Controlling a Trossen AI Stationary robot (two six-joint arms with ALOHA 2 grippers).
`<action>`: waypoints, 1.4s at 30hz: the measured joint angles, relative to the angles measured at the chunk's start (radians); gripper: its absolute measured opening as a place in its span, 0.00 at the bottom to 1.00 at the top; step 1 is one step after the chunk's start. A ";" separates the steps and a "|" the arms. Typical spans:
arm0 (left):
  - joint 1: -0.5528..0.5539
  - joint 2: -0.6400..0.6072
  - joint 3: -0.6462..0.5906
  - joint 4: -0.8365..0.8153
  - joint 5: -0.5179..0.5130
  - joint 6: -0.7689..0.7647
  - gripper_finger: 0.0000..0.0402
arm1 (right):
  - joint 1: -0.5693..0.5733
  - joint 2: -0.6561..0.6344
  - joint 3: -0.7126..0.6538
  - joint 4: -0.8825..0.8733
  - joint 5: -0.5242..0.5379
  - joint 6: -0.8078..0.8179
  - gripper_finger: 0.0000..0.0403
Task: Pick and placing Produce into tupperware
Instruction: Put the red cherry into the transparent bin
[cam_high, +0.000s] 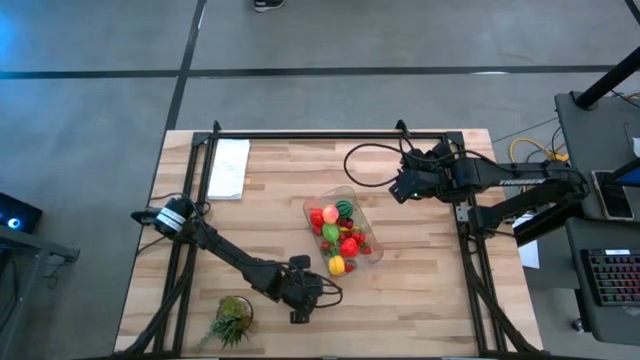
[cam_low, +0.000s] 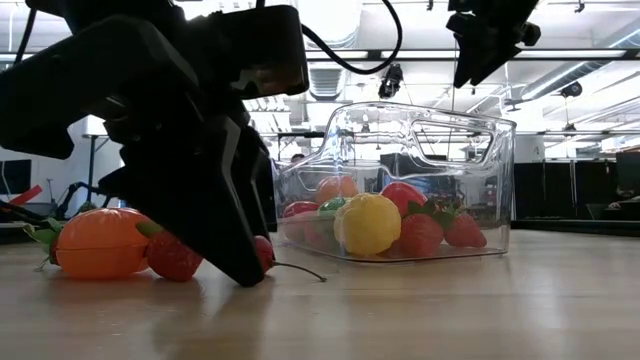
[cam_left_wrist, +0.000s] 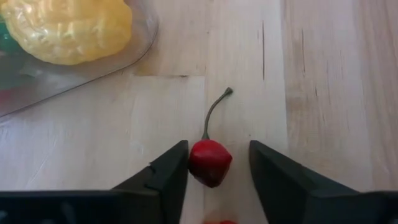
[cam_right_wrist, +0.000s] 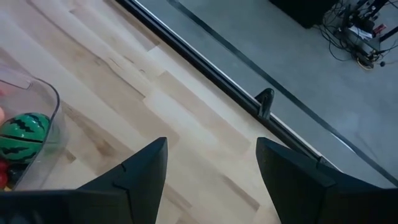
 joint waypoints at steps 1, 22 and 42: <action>0.000 0.000 0.000 0.000 0.001 -0.001 0.36 | 0.000 0.000 0.000 0.000 0.000 0.000 0.59; 0.020 -0.268 -0.004 -0.345 -0.058 0.003 0.12 | 0.000 0.000 0.002 0.014 0.016 -0.003 0.59; 0.416 -0.417 -0.002 -0.072 0.013 0.154 0.27 | 0.000 0.000 0.003 -0.008 0.007 -0.008 0.59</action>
